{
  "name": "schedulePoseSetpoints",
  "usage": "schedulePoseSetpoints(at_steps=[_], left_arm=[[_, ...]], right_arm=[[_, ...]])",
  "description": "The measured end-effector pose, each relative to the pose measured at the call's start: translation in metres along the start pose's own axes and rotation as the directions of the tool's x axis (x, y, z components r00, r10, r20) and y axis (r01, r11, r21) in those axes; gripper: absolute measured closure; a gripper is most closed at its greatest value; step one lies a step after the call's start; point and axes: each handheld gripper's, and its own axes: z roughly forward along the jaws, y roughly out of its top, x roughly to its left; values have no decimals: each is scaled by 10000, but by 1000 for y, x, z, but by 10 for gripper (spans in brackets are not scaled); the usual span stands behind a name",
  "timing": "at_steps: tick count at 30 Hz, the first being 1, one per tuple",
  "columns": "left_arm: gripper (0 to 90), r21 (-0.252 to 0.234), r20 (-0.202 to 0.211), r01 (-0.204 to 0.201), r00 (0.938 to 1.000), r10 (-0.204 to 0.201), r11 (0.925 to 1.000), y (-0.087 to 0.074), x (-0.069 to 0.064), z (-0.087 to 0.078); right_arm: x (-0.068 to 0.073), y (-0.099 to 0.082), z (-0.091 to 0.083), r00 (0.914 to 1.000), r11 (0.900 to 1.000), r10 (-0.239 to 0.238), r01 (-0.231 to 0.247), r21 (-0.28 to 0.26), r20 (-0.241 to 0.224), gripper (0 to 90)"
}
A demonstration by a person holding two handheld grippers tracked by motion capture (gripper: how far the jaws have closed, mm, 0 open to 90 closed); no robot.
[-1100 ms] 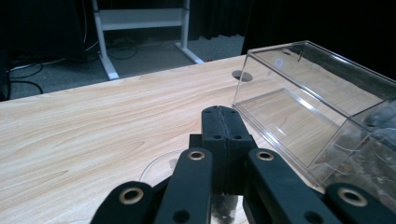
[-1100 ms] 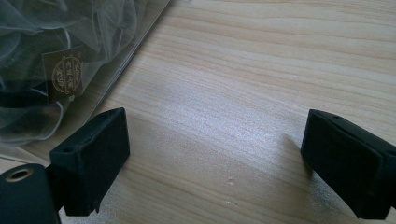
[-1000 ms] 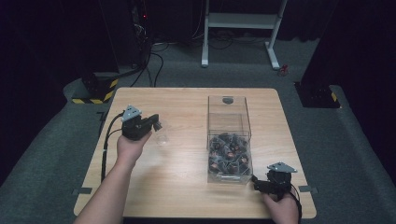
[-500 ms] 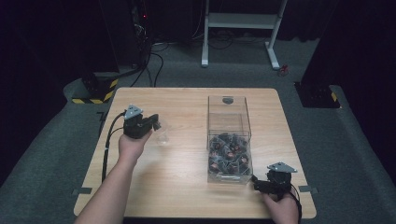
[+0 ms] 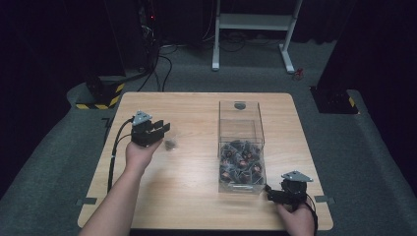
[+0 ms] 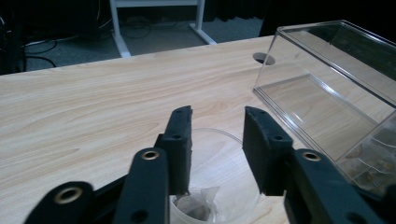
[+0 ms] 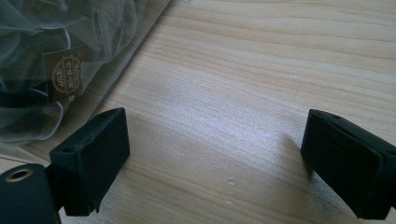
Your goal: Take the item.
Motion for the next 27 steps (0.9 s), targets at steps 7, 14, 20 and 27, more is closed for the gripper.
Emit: schedulePoseSetpoints(at_steps=[7,14,20,27], left_arm=[[481,48,-160,-37,9999,38,10000,-4,-4,-6],[427,63,-165,-70,9998,71,10000,-7,-6,-13],[413,95,58,-32,10000,32,9999,-10,-8,-17],[406,82,186,-33,9998,32,10000,-14,-9,-23]], right_arm=[[0,0,0,10000,10000,0,0,1,0,78],[0,0,0,10000,10000,-25,25,-17,-4,79],[0,0,0,10000,10000,-28,28,-18,-5,79],[0,0,0,10000,10000,-29,29,-17,-4,79]])
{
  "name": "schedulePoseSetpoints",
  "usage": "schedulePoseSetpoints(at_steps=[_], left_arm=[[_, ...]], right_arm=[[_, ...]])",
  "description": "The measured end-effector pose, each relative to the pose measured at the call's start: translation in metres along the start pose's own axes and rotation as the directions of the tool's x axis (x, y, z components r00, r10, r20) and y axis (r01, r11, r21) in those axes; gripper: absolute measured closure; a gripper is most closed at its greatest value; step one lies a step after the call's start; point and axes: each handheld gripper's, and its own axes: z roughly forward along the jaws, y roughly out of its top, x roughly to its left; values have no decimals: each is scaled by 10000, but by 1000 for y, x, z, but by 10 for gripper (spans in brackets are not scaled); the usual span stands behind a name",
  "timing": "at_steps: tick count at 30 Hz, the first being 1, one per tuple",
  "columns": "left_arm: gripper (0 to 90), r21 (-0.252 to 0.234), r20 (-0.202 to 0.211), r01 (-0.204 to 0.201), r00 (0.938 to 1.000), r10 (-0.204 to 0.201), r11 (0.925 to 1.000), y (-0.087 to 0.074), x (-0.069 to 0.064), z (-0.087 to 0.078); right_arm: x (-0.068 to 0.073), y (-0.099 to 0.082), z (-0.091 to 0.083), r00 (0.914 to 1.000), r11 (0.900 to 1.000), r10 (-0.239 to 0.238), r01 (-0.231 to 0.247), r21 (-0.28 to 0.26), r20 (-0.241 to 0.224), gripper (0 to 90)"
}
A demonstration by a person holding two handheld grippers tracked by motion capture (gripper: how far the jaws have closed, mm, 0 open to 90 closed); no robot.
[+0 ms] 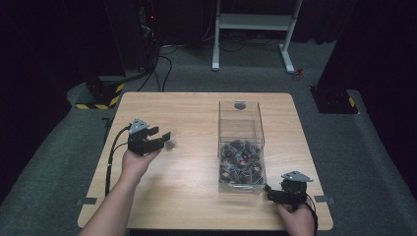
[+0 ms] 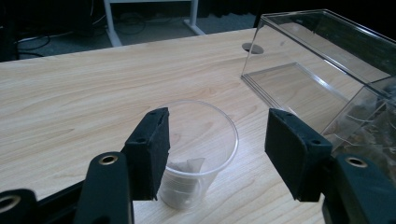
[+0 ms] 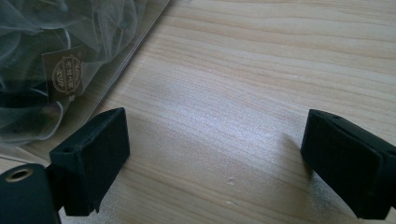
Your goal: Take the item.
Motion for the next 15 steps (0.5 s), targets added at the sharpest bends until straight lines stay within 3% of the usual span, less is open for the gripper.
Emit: schedulePoseSetpoints(at_steps=[15], left_arm=[[401,-129,108,-63,9999,65,9999,-10,-6,-16]], right_arm=[[1,0,0,10000,10000,59,-59,0,19,79]])
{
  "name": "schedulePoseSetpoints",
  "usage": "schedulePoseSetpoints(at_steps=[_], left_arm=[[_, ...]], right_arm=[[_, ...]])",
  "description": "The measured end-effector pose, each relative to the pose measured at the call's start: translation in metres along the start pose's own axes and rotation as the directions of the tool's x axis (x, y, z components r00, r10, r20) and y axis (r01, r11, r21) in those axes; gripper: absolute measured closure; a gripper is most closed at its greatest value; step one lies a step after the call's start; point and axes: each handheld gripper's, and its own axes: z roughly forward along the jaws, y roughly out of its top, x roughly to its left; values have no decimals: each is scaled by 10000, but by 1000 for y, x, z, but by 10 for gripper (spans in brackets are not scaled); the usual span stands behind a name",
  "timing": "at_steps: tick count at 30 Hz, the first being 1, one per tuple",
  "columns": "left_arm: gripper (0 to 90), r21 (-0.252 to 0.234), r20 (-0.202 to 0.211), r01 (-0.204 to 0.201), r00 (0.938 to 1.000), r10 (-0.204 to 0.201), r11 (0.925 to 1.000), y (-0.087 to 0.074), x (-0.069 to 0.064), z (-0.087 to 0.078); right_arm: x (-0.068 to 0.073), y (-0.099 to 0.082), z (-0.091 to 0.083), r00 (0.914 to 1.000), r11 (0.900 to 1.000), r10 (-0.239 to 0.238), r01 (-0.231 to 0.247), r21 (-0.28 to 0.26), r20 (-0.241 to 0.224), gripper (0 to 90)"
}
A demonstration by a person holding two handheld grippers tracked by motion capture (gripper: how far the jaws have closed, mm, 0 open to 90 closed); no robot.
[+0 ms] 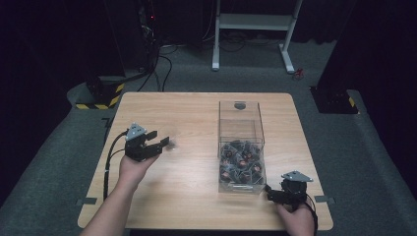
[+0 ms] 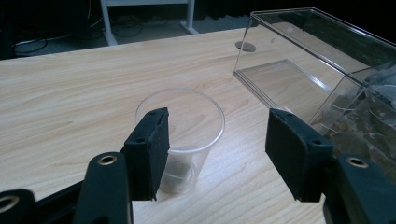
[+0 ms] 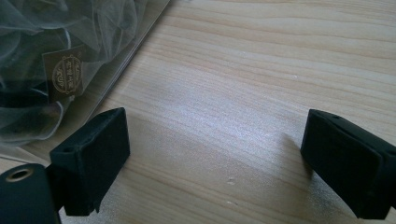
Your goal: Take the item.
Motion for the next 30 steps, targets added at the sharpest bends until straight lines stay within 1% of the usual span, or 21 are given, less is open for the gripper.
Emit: schedulePoseSetpoints(at_steps=[7,11,16,18,19,20,22,23,24,25,29,30], left_arm=[[400,40,42,49,10000,-49,10000,-11,1,-11],[400,95,203,250,9995,-252,9996,-20,2,-15],[400,244,202,244,9995,-249,9994,-32,4,-22],[398,353,143,165,9998,-170,9992,-38,4,-23],[397,154,222,782,9967,-785,9968,-42,0,-22],[397,138,158,725,9972,-727,9973,-45,0,-22],[395,278,96,600,9981,-603,9978,-52,1,-23],[395,49,120,1049,9944,-1049,9945,-56,-2,-22],[395,-277,106,1584,9874,-1581,9870,-59,-5,-20],[393,776,78,103,9999,-109,9969,-61,5,-26],[388,1099,13,58,10000,-60,9939,-75,5,-27],[386,1190,14,98,9999,-101,9929,-79,5,-27]], right_arm=[[0,0,0,10000,10000,1,-1,2,1,79],[0,0,0,10000,10000,0,0,0,3,80],[0,0,0,10000,10000,-14,14,-11,8,80],[0,0,0,10000,10000,-12,12,-12,8,80],[0,0,0,10000,10000,-20,20,-13,8,80],[0,0,0,10000,10000,-29,29,-16,8,80],[0,0,0,10000,10000,-14,14,-11,8,80],[0,0,0,10000,10000,-13,13,-11,9,80],[0,0,0,10000,10000,-21,21,-14,8,80],[0,0,0,10000,10000,-31,31,-15,8,80],[0,0,0,10000,10000,-32,32,-16,8,80],[0,0,0,10000,10000,-31,31,-17,9,80]])
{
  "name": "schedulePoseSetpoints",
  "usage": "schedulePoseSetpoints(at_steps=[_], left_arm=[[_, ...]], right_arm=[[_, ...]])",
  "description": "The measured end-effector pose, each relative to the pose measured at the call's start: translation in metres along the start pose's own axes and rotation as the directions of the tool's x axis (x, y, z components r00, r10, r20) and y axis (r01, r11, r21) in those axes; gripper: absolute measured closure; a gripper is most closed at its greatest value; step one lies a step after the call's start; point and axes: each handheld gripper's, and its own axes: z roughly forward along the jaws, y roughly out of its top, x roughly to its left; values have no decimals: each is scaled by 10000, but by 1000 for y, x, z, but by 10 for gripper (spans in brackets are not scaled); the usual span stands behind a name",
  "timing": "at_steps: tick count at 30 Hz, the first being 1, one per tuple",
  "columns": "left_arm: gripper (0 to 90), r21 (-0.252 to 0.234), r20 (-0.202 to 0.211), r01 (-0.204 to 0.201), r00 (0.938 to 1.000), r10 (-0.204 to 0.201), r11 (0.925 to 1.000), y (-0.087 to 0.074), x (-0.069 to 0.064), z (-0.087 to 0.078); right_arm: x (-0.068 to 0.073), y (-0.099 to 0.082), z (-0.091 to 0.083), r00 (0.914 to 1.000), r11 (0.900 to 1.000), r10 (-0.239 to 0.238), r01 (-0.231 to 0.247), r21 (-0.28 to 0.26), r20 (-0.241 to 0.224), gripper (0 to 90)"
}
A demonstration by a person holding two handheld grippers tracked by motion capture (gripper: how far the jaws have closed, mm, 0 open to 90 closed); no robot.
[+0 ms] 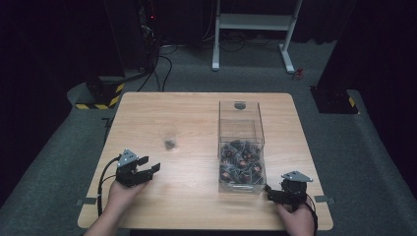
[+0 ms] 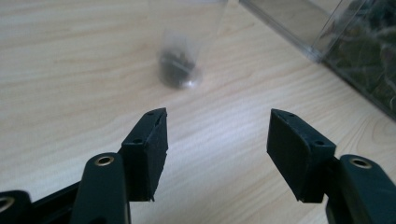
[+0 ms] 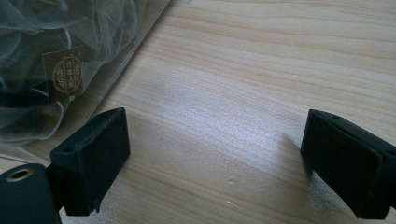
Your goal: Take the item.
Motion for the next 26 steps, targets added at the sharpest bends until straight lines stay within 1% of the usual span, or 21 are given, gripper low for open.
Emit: schedulePoseSetpoints(at_steps=[5,8,10,12,13,15,20,21,24,26], left_arm=[[374,569,-37,-216,9998,218,9981,-17,-1,1],[365,947,-50,-426,9991,433,9946,-27,-4,1],[358,1177,-55,-396,9992,406,9923,-34,-7,1],[350,1333,-103,-523,9985,541,9897,-39,-9,-1],[346,1373,-149,-488,9986,514,9893,-41,-11,-1],[329,1421,-240,-615,9976,655,9879,-46,-13,-1],[293,1511,-676,-1104,9903,1217,9823,-48,-19,1],[281,1536,-667,-1139,9899,1253,9815,-48,-20,1],[263,1495,-696,-1061,9906,1175,9830,-49,-20,0],[256,1497,-688,-1086,9904,1199,9828,-49,-20,0]], right_arm=[[0,0,0,10000,10000,-3,3,1,-1,80],[0,0,0,10000,10000,-5,5,11,-11,80],[0,0,0,10000,10000,0,0,1,-2,80],[0,0,0,10000,10000,-3,3,3,-3,80],[0,0,0,10000,10000,-4,4,5,-3,80],[0,0,0,10000,10000,-2,2,0,-1,80],[0,0,0,10000,10000,-5,5,4,-5,80],[0,0,0,10000,10000,-5,5,2,-6,80],[0,0,0,10000,10000,19,-19,28,-21,80],[0,0,0,10000,10000,-7,7,13,-25,80]])
